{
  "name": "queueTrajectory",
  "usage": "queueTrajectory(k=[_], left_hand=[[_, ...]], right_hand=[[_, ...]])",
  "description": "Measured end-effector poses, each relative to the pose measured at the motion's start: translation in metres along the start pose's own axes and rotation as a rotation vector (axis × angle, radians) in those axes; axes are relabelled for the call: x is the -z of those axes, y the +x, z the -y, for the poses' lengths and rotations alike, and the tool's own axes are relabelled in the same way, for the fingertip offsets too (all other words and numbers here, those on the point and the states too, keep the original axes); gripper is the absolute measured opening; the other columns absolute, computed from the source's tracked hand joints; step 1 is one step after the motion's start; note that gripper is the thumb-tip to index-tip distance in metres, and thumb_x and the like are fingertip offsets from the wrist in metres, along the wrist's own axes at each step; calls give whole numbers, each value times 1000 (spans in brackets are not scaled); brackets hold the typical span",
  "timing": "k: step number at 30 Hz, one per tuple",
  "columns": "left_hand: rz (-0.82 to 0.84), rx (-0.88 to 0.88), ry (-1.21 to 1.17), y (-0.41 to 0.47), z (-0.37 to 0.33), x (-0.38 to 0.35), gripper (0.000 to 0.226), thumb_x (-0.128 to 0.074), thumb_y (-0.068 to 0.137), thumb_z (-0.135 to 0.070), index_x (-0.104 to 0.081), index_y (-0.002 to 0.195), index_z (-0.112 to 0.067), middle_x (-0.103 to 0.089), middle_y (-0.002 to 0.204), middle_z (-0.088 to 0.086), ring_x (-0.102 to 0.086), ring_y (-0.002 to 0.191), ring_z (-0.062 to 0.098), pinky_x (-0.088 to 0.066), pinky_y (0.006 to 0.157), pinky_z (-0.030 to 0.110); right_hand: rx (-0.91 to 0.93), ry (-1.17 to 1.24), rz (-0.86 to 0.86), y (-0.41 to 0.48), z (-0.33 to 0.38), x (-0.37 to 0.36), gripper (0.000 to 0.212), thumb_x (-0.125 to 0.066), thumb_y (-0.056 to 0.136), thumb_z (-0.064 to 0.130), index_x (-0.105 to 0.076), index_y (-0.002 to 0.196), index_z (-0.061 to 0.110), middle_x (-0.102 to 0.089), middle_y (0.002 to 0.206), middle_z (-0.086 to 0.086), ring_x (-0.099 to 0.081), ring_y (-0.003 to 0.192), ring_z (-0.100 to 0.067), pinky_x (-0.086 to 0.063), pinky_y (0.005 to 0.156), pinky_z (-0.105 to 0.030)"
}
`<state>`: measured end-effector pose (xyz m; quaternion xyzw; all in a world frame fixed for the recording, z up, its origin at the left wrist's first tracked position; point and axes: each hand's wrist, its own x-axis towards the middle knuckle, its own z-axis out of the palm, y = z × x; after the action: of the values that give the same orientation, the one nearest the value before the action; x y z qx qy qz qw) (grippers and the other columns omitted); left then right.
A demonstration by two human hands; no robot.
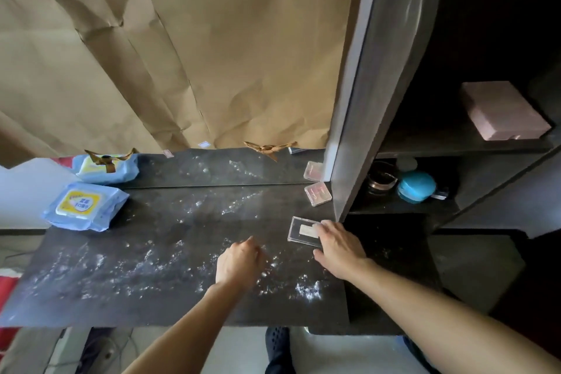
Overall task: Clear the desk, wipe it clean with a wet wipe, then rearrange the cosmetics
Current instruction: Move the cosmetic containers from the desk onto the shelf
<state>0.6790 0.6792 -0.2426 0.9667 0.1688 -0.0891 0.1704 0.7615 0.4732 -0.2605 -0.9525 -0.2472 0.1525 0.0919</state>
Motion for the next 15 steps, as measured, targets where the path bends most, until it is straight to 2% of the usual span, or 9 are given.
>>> queueTrajectory(k=[3, 5, 9, 12, 15], left_hand=[[37, -29, 15, 35, 24, 3, 19, -48, 88, -29, -63, 94, -19, -68, 94, 4, -63, 87, 31, -48, 70, 33], [66, -52, 27, 60, 34, 5, 18, -46, 90, -27, -60, 94, -15, -67, 97, 5, -62, 90, 31, -46, 70, 33], [126, -178, 42, 110, 28, 3, 19, -45, 92, -26, -59, 100, -16, -65, 104, 4, -62, 94, 28, -48, 75, 34], [160, -276, 28, 145, 8, -4, 21, -46, 92, -27, -58, 105, -15, -61, 111, 4, -61, 99, 26, -49, 80, 36], [210, -370, 36, 170, -21, -14, 24, -47, 94, -26, -54, 114, -14, -55, 117, 5, -57, 105, 26, -49, 83, 37]], right_hand=[[-68, -48, 45, 39, 7, -15, 69, -57, 88, 40, -26, 144, 13, -28, 151, -8, -25, 140, -24, -35, 106, -38], [-126, -89, 86, 54, 9, -25, 77, -60, 86, 43, -21, 146, 14, -29, 151, -6, -27, 139, -24, -33, 107, -40], [-173, -127, 86, 57, 9, -39, 70, -65, 81, 43, -34, 139, 20, -53, 128, -3, -49, 118, -25, -38, 96, -39], [-240, -122, 73, 47, 3, -42, 69, -74, 66, 48, -50, 124, 18, -61, 108, -8, -59, 100, -29, -47, 83, -39], [-354, -62, 69, 35, 3, -42, 72, -73, 64, 49, -49, 124, 16, -56, 111, -11, -57, 101, -28, -51, 79, -35]])
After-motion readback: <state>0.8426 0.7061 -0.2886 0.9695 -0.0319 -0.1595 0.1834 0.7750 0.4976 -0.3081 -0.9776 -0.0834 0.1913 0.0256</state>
